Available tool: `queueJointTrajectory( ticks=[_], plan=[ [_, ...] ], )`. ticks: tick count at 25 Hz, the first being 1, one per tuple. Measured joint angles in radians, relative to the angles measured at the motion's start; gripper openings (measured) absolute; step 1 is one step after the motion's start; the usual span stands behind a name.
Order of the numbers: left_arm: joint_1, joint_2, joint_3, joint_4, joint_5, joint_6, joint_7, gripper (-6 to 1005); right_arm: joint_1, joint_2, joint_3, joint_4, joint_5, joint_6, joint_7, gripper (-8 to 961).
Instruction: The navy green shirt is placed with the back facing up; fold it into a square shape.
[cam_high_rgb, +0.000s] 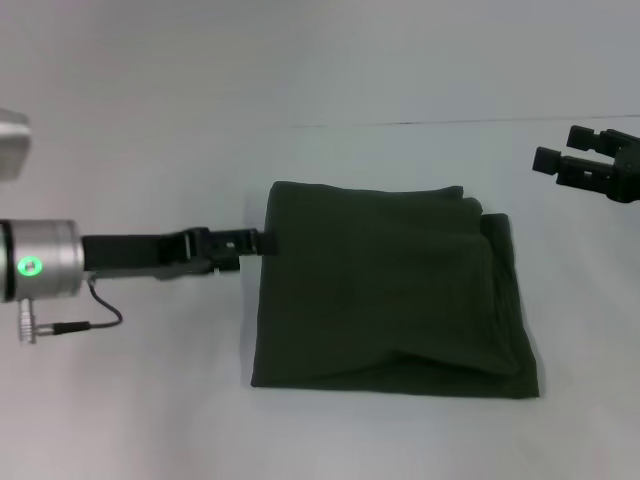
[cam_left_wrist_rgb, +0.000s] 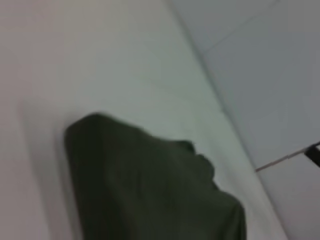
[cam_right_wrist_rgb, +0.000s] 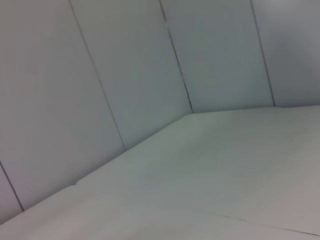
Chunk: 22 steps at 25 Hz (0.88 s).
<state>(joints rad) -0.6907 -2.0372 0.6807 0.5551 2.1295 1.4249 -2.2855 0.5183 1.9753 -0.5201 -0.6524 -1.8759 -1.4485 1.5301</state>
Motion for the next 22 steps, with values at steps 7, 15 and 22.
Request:
queueJointTrajectory(
  ticks=[7, 15, 22],
  plan=[
    [-0.062, 0.012, 0.026, -0.100, 0.019, -0.090, -0.123, 951, -0.010, -0.017, -0.005, 0.031, -0.003, -0.027, -0.046, 928],
    [-0.068, -0.006, 0.093, -0.122, 0.021, -0.217, -0.128, 950, -0.018, -0.020, -0.001, 0.029, -0.003, -0.056, -0.056, 927],
    [-0.093, -0.017, 0.132, -0.163, 0.021, -0.277, -0.119, 949, -0.021, -0.020, 0.000, 0.031, -0.003, -0.057, -0.061, 927]
  ],
)
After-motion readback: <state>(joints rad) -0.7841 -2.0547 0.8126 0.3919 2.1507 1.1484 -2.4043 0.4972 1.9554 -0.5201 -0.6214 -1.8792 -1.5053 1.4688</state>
